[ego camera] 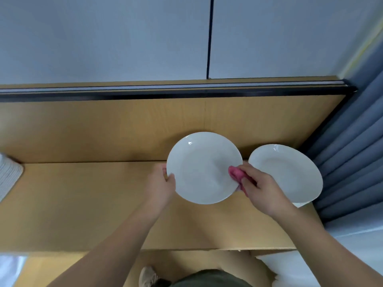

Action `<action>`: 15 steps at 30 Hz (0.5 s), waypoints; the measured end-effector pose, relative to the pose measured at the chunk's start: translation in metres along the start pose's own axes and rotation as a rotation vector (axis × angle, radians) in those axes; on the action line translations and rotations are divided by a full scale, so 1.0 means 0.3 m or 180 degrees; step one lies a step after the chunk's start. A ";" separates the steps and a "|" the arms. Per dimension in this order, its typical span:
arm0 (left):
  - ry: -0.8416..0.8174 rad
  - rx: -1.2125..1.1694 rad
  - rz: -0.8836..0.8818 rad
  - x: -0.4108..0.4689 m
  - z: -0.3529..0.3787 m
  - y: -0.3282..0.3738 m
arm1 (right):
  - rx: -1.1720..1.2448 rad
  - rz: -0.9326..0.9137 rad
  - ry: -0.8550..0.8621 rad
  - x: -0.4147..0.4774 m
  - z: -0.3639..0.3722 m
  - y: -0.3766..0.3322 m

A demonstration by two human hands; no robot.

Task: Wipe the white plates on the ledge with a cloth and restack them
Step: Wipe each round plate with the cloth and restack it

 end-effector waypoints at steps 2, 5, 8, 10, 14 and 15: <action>-0.0009 0.0024 -0.0062 -0.001 -0.062 -0.064 | -0.0030 0.0051 -0.0098 0.016 0.077 -0.006; -0.0118 -0.0040 -0.0178 0.014 -0.138 -0.173 | -0.0002 0.0178 -0.0282 0.032 0.199 -0.020; -0.0299 -0.0049 -0.0257 0.034 -0.207 -0.285 | 0.0054 0.0406 -0.0341 0.044 0.323 -0.023; -0.0422 0.0013 -0.0276 0.050 -0.246 -0.361 | 0.0063 0.0495 -0.0323 0.050 0.400 -0.016; -0.0708 0.0165 -0.0212 0.078 -0.299 -0.482 | -0.0025 0.0721 -0.0259 0.069 0.521 0.020; -0.0780 0.0196 -0.0195 0.084 -0.307 -0.503 | -0.0031 0.0766 -0.0238 0.073 0.544 0.026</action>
Point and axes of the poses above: each hand's wrist, its own x-axis towards the middle knuckle, its own z-axis out of the palm, y = z × x, the point moved 1 cm from there along x, towards the middle knuckle, and after that the axes turned 9 degrees about z, right-handed, at the moved point
